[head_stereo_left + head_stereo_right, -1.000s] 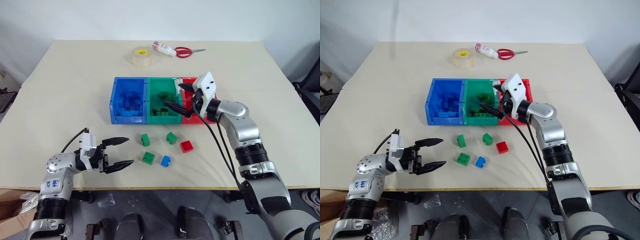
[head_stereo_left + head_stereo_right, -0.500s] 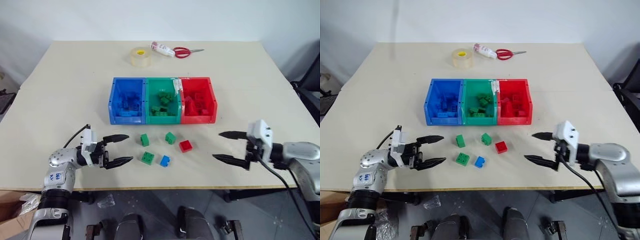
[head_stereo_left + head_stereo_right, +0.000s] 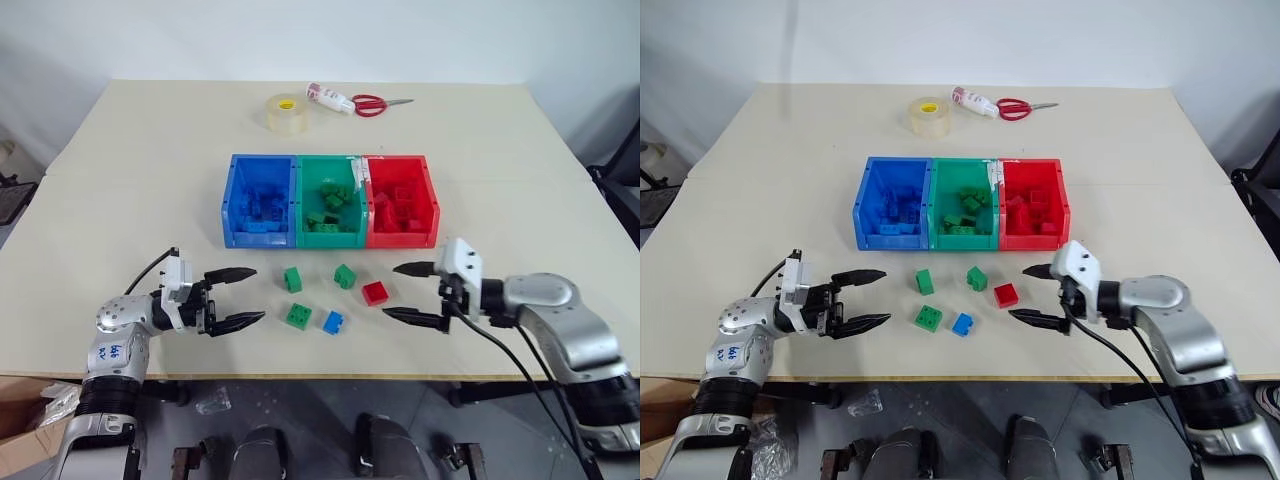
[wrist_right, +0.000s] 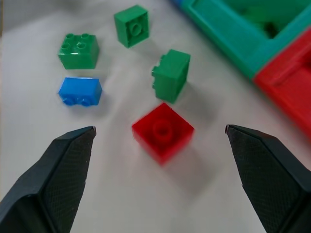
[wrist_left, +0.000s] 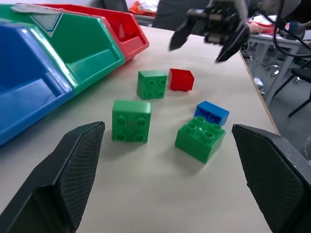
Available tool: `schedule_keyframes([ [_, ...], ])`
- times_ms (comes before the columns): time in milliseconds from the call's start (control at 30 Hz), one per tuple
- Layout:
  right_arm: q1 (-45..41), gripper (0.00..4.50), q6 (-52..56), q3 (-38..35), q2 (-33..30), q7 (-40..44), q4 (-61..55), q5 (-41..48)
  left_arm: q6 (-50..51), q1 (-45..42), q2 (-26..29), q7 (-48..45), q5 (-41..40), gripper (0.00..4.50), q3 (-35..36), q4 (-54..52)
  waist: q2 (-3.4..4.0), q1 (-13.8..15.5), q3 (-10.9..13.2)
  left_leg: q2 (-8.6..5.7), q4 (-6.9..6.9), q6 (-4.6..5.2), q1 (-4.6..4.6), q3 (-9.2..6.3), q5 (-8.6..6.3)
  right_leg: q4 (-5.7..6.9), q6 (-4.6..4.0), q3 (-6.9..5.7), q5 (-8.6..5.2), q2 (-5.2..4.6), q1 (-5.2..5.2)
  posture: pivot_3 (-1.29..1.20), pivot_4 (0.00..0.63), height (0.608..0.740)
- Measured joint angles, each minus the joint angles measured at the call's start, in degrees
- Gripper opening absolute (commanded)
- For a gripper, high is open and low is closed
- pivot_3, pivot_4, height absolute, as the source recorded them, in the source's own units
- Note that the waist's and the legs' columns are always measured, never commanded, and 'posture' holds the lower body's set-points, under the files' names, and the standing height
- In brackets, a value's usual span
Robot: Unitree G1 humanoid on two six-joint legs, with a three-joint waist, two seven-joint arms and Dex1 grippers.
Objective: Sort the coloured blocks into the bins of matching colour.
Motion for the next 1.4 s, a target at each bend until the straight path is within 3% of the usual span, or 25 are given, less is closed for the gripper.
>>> schedule_keyframes([
  [67, -1.5, 4.47, -0.9, 2.4, 1.3, 0.1, 2.6, -1.9, 0.1, 0.8, 0.0, 0.4, 0.0, 4.5, 0.1, -1.4, 0.0, 0.0, 0.0, 0.0, 0.0, 0.0, 0.0, -0.01, 0.0, 0.01, 0.0, -0.01, 0.0, 0.0, -0.01, 0.0, 0.15, 0.74],
  [133, -1.8, 4.1, -1.6, 3.2, 2.2, 0.3, 3.8, -2.7, 0.5, 1.6, 0.0, 1.0, 0.0, 4.5, 0.1, -2.8, 0.0, -0.1, 0.0, 0.0, 0.0, 0.0, 0.0, 0.01, 0.0, 0.01, 0.0, 0.0, 0.0, 0.0, -0.01, 0.0, 0.15, 0.74],
  [367, -2.7, 2.0, -1.8, 2.9, 3.8, 0.4, 4.3, -2.7, 1.4, 3.6, 0.0, 2.2, -0.5, 4.5, 0.7, -5.3, 0.0, -0.1, 0.0, 0.01, 0.0, -0.01, 0.02, 0.01, 0.0, 0.03, 0.0, 0.0, 0.0, 0.0, -0.01, 0.0, 0.15, 0.74],
  [500, -2.8, 1.41, -1.4, 2.1, 3.9, -0.4, 2.6, -2.1, 1.6, 3.8, 0.0, 2.8, -0.5, 4.5, 0.7, -5.4, 0.0, -0.1, 0.0, 0.01, 0.0, -0.01, 0.02, 0.01, 0.0, 0.03, 0.0, 0.0, 0.0, 0.0, -0.01, 0.0, 0.15, 0.74],
  [867, -12.5, 1.42, -0.6, -7.3, 3.5, -5.7, 4.6, 0.3, 1.6, 2.5, -0.3, 2.8, -0.5, 4.5, 0.5, -5.2, 0.01, -0.1, 0.0, 0.01, -0.04, -0.01, 0.02, 0.02, 0.01, 0.03, -0.01, 0.0, 0.0, 0.0, -0.02, 0.0, 0.15, 0.74],
  [1033, -18.6, 1.42, -5.3, -7.5, 4.6, -8.6, 14.6, -2.0, 1.6, 2.2, -0.3, 2.6, -0.5, 4.5, 0.5, -4.9, 0.01, -0.3, 0.0, 0.01, -0.03, -0.03, 0.03, 0.07, 0.02, 0.08, -0.01, 0.02, 0.0, 0.01, -0.05, 0.0, 0.15, 0.74],
  [1167, -24.9, 2.73, -11.7, -8.2, 7.0, -13.3, 24.7, -5.5, 1.6, 1.7, -0.6, 2.6, -0.5, 4.5, 0.0, -4.9, 0.01, -0.4, 0.0, 0.02, -0.11, -0.06, 0.04, 0.11, 0.03, 0.08, -0.02, 0.03, -0.01, 0.01, -0.1, 0.0, 0.15, 0.74],
  [1300, -25.0, 4.06, -15.2, -8.1, 8.4, -13.5, 28.2, -6.9, 1.5, 1.7, -0.6, 2.6, -0.5, 4.5, 0.0, -4.9, 0.02, -0.3, 0.0, 0.02, -0.1, -0.05, 0.01, 0.14, 0.03, 0.05, -0.01, 0.04, -0.01, 0.01, -0.1, 0.0, 0.15, 0.74],
  [1333, -24.8, 4.34, -15.4, -8.1, 8.4, -13.1, 28.1, -6.9, 1.5, 1.7, -0.6, 2.6, -0.5, 4.5, 0.0, -4.8, 0.02, -0.2, 0.0, 0.01, -0.08, -0.05, 0.0, 0.13, 0.03, 0.05, -0.01, 0.04, -0.01, 0.01, -0.09, 0.0, 0.15, 0.74],
  [1400, -23.6, 4.47, -15.5, -8.1, 8.2, -12.2, 26.6, -6.8, 1.5, 1.7, -0.6, 2.6, -0.5, 4.5, 0.0, -4.9, 0.02, -0.2, 0.0, 0.01, -0.06, -0.05, 0.01, 0.12, 0.03, 0.06, -0.01, 0.04, -0.01, 0.01, -0.08, 0.0, 0.15, 0.74],
])
